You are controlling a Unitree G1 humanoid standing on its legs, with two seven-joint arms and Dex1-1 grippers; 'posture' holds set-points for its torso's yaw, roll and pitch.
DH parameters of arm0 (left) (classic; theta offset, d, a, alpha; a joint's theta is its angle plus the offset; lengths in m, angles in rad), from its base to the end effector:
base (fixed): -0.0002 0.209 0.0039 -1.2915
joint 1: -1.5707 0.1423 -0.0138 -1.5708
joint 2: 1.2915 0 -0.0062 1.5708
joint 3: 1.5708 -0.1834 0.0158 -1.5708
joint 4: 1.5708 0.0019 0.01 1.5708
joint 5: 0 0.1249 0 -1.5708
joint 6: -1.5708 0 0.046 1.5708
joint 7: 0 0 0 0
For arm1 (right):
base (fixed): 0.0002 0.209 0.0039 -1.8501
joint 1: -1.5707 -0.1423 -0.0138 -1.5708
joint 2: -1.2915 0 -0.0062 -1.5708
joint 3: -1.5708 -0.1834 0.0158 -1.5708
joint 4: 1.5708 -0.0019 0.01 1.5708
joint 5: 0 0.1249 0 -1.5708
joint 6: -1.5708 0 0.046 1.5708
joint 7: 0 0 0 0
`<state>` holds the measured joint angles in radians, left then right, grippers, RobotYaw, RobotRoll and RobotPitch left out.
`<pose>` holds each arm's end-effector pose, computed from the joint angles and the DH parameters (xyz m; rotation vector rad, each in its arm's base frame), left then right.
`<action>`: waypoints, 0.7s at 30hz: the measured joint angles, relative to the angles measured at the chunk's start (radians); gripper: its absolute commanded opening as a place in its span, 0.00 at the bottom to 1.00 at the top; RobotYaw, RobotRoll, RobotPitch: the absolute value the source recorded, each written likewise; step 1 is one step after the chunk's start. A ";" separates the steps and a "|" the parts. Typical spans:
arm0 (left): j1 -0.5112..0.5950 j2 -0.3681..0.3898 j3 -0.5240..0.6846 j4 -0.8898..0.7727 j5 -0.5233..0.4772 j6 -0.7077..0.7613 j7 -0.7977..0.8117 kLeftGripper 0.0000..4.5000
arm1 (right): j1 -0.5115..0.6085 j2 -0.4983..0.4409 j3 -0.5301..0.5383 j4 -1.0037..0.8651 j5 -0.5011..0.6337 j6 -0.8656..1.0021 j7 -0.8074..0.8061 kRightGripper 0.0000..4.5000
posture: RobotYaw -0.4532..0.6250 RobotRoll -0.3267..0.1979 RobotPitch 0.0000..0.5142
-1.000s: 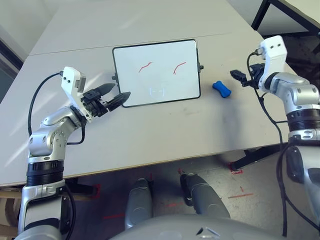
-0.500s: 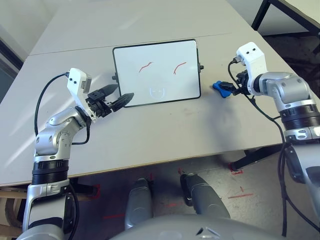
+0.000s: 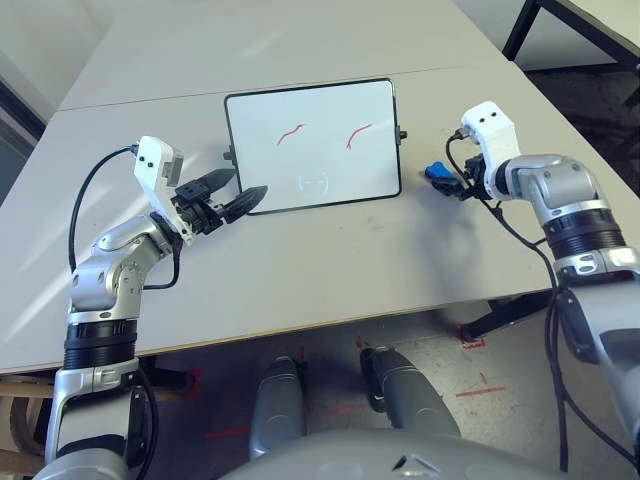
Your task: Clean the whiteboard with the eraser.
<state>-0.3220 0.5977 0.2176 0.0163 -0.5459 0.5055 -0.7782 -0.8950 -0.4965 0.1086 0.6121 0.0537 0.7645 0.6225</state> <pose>0.2385 0.2726 0.1417 -0.0471 0.0808 -0.6687 0.3262 -0.2229 0.1648 -0.2545 0.5803 0.4077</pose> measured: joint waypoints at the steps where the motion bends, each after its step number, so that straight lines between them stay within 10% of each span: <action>1: 0.000 0.000 0.000 0.000 0.000 0.000 0.000 1.00 | -0.002 0.002 0.000 0.007 0.000 -0.004 0.000 0.99 | 0.34 0.62 0.25; 9: 0.008 0.003 0.000 -0.003 0.000 0.000 0.006 1.00 | -0.008 0.010 0.000 0.058 -0.012 -0.014 0.006 0.99 | 0.34 0.62 0.26; 21: 0.011 0.005 0.000 -0.005 0.000 0.000 0.008 1.00 | -0.004 0.005 0.003 0.046 -0.044 -0.049 0.027 0.10 | 0.34 0.62 0.26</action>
<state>-0.3114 0.6028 0.2175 0.0108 -0.5459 0.5055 -0.7703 -0.8989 -0.4913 0.1113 0.6583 0.0094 0.7153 0.6490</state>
